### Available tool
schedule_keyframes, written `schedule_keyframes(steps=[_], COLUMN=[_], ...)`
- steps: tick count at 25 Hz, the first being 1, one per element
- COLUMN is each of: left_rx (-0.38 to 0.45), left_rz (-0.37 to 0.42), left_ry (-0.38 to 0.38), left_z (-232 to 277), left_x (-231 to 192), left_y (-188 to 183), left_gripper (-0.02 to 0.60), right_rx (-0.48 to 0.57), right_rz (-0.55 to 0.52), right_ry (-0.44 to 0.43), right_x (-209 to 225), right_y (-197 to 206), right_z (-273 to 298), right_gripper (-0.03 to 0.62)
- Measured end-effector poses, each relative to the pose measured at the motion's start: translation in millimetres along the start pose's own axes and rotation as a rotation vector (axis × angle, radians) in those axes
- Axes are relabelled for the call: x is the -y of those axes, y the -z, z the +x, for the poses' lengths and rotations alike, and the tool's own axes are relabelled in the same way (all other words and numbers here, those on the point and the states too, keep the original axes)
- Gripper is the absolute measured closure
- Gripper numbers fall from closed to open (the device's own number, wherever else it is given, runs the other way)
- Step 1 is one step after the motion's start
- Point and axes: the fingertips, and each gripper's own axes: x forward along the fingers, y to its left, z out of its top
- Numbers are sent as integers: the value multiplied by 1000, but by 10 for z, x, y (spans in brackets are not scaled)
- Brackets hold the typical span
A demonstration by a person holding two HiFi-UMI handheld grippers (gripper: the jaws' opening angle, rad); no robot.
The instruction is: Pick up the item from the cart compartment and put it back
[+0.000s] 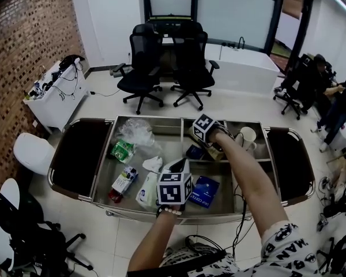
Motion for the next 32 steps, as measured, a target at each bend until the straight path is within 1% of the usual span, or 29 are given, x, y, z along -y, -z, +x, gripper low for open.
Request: schedule_keyframes(steps=[5, 9, 12, 14, 17, 20, 23, 27, 32], left_rx=[10, 24, 45, 55, 65, 92, 109, 129, 158], left_rz=[6, 25, 43, 51, 53, 52, 71, 73, 102], left_ry=[19, 47, 67, 86, 113, 132, 146, 163, 154], left_z=[-19, -42, -99, -158, -293, -446, -561, -699, -875], left_x=[60, 154, 218, 279, 367, 435, 529, 645, 884], left_y=[-1, 21, 46, 83, 167, 189, 231, 289, 367], left_gripper=[580, 580, 580, 580, 580, 580, 580, 580, 580], right_rx=[143, 297, 387, 465, 609, 749, 869, 988, 1128], right_rz=[0, 6, 3, 28, 76, 100, 127, 139, 202], right_ry=[77, 116, 165, 190, 205, 225, 226, 228, 214], right_x=[76, 44, 15, -15, -159, -380, -617, -950, -1273], right_y=[-95, -182, -207, -177, -60, 138, 446, 893, 1554], right_z=[-373, -738, -1042, -1283, -1700, -2134, -2490, -2811, -2993], right_gripper=[485, 494, 499, 499, 499, 499, 500, 499, 500])
